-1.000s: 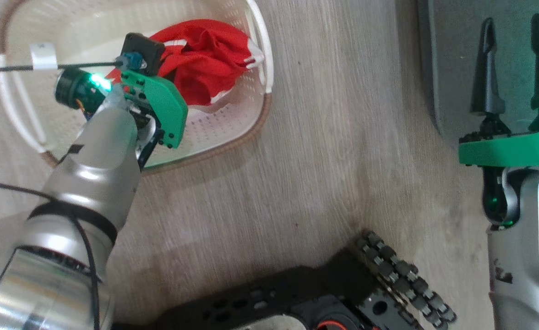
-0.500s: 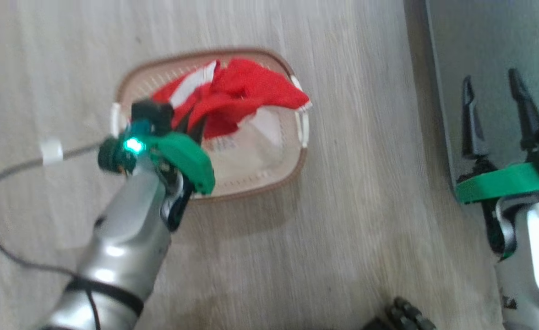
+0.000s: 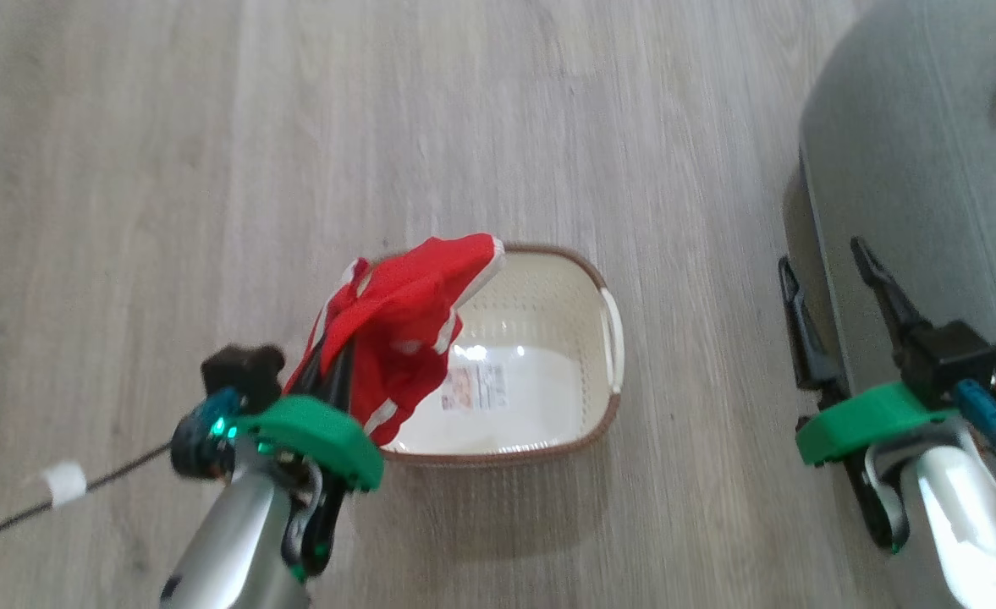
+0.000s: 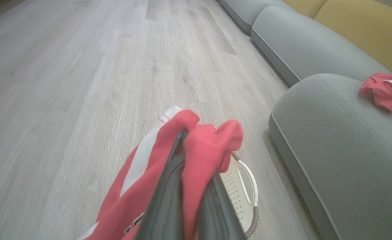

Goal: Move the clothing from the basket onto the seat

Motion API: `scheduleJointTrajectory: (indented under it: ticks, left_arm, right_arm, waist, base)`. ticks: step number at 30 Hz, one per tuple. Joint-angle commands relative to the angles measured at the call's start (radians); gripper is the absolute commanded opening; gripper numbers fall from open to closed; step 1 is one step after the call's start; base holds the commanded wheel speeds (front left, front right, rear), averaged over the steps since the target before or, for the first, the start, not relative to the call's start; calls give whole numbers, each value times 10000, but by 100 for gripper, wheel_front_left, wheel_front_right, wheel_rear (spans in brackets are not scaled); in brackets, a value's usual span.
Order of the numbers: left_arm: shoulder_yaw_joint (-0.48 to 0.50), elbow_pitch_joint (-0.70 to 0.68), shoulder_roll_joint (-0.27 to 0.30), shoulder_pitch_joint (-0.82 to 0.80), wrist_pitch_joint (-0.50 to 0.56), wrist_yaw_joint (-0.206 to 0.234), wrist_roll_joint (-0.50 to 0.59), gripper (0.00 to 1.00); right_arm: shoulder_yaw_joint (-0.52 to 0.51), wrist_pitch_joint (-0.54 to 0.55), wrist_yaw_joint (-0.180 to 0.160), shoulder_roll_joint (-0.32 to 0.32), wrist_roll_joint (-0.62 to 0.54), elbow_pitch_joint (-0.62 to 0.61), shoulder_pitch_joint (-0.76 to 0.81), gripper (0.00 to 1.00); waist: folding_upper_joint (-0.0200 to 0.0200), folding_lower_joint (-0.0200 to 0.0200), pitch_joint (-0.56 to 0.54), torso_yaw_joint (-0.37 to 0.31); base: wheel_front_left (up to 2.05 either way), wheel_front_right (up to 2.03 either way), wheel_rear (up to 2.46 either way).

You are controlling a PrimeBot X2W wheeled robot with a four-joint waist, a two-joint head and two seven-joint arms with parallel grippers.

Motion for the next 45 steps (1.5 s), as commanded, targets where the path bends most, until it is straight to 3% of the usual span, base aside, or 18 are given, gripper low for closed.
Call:
scheduleJointTrajectory:
  ticks: [1, 13, 37, 40, 45]
  left_arm:
    - [462, -517, 194, 161, -129, 109, 84, 0]
    - [1083, -1340, 442, 1609, -129, 361, 136, 0]
    - [858, -1632, 606, 1654, -58, 415, 74, 0]
    - [660, -1756, 719, 1534, -66, 312, 278, 0]
    - [-46, -2130, 807, 1178, 33, -168, 676, 0]
  right_arm:
    - [208, -23, -4, -89, -20, -245, 62, 100]
    - [660, -23, -4, 116, 123, 87, 930, 100]
    - [1039, -23, -4, 36, 251, 161, 900, 100]
    - [1771, -23, -4, -41, 759, 145, 757, 100]
    - [4345, -23, -4, -895, 1736, 44, -88, 100]
  waist:
    - [-1, 2, -725, 498]
    - [-1, 2, -2083, 656]
    - [-1, 2, -2131, 742]
    - [-1, 2, -2083, 729]
    - [-1, 2, -2011, 683]
  base:
    - [0, 0, 0]
    - [0, 0, 0]
    - [0, 0, 0]
    - [0, 0, 0]
    - [0, 0, 0]
